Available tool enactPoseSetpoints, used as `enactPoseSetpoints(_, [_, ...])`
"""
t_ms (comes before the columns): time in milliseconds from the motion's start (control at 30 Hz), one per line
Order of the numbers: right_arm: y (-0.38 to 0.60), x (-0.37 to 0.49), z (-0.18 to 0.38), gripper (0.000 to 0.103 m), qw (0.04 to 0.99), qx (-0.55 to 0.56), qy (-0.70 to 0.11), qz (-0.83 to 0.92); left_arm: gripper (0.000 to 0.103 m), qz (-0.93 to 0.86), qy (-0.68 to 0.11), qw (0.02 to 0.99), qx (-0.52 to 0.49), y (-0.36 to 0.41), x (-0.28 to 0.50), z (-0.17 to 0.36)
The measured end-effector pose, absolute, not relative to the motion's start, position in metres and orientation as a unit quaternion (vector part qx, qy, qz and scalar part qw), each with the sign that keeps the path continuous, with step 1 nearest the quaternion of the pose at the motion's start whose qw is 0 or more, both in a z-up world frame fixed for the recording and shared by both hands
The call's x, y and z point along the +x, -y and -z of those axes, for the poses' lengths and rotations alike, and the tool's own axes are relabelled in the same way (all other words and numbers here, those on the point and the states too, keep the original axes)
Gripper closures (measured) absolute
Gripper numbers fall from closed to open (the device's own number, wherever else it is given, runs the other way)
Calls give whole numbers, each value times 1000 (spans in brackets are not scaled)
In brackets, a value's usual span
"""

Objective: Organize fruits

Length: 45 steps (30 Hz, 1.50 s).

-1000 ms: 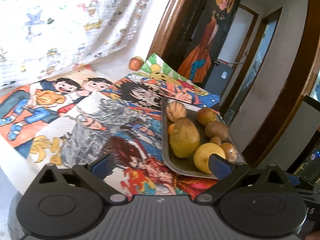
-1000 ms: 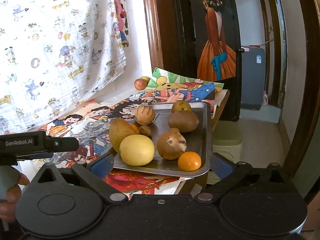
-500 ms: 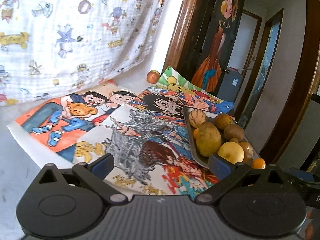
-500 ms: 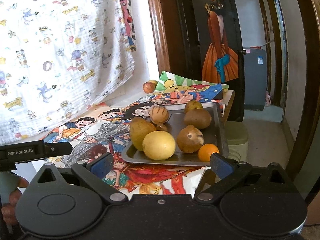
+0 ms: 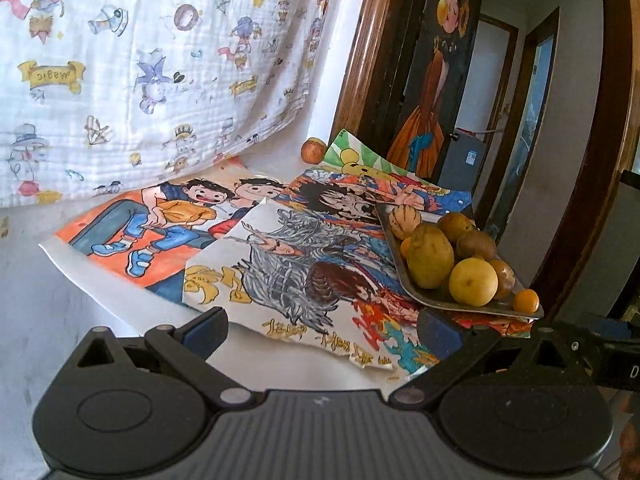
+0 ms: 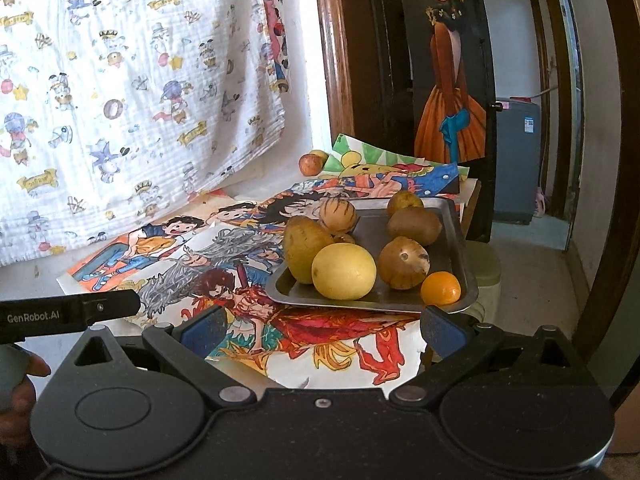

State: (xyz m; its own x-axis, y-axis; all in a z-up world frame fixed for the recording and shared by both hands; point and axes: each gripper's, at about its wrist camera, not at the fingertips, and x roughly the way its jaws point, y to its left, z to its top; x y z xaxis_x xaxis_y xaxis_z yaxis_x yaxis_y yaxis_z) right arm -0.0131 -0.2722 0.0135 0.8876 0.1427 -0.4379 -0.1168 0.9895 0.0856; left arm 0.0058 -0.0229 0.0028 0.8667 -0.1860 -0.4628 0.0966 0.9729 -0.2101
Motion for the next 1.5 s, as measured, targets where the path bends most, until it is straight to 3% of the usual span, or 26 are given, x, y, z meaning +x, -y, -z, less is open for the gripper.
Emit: enactPoseSetpoints(1500, [269,-12,-11,1,969,25,-237,-66,0,73,-262,957,-97,17,7,5])
